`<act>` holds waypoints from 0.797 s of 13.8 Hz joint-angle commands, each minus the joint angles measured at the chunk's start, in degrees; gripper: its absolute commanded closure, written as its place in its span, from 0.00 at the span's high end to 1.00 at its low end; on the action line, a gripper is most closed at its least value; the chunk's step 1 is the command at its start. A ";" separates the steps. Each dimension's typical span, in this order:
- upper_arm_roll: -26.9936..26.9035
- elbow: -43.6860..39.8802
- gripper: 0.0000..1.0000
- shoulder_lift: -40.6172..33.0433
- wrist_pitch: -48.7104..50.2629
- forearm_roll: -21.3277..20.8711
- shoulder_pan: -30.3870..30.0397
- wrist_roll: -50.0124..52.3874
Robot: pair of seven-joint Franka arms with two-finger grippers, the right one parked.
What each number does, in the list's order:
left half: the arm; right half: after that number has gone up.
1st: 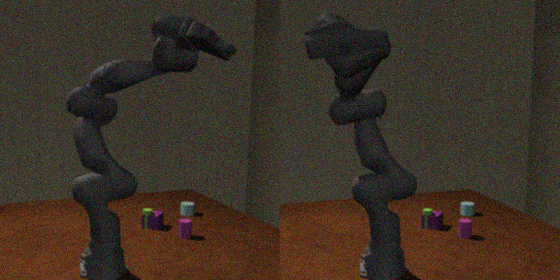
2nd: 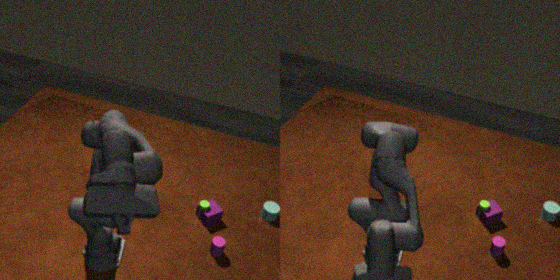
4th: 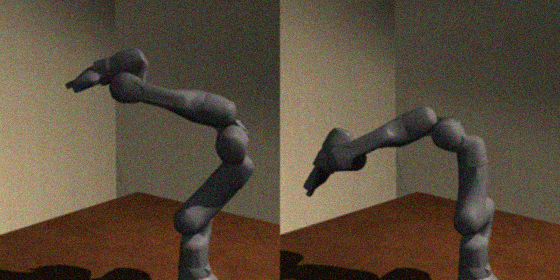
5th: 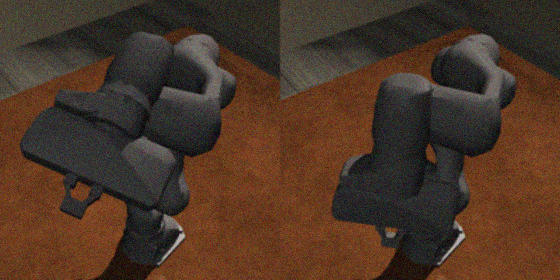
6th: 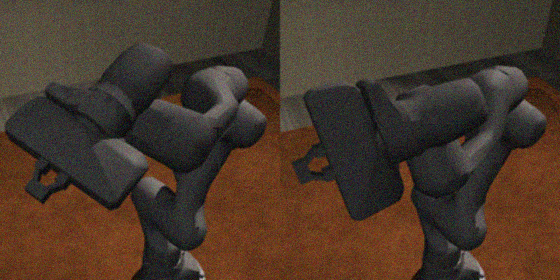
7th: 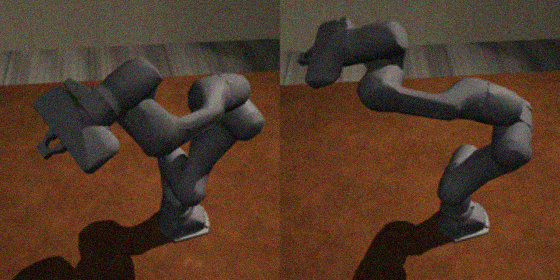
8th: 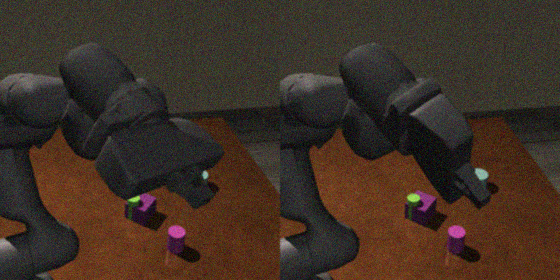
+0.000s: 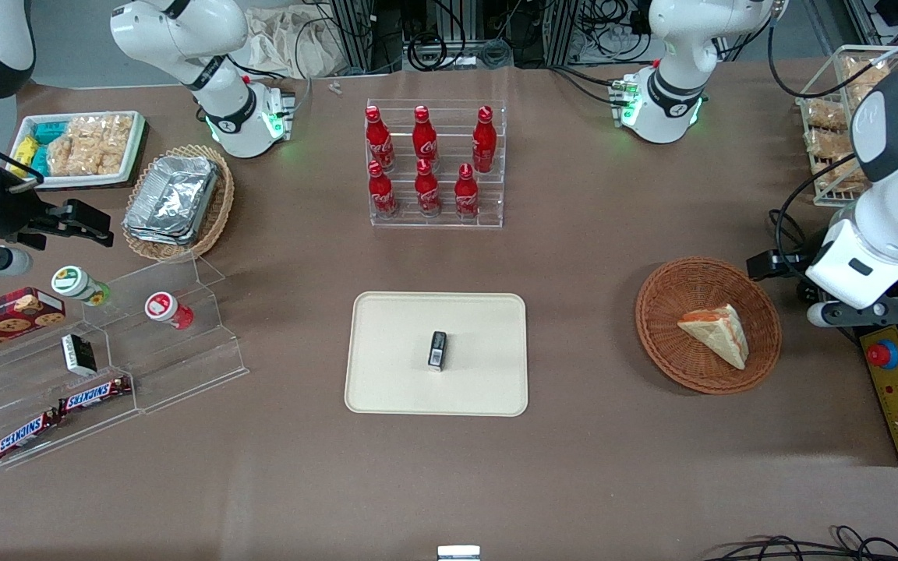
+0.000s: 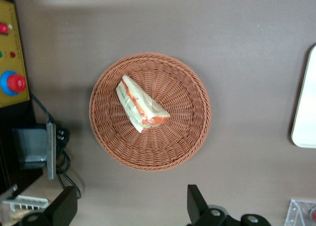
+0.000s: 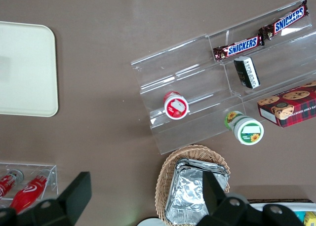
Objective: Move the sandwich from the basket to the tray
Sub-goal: 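Lower the left gripper over the wicker basket and grasp the sandwich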
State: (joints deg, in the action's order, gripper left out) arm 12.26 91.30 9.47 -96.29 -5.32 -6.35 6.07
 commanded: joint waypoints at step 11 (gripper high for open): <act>-0.40 16.34 1.00 2.05 -22.85 -0.74 -0.68 29.07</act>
State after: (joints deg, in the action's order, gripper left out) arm 12.02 101.12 13.38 -112.77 -5.49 -6.58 30.45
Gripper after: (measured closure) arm 0.000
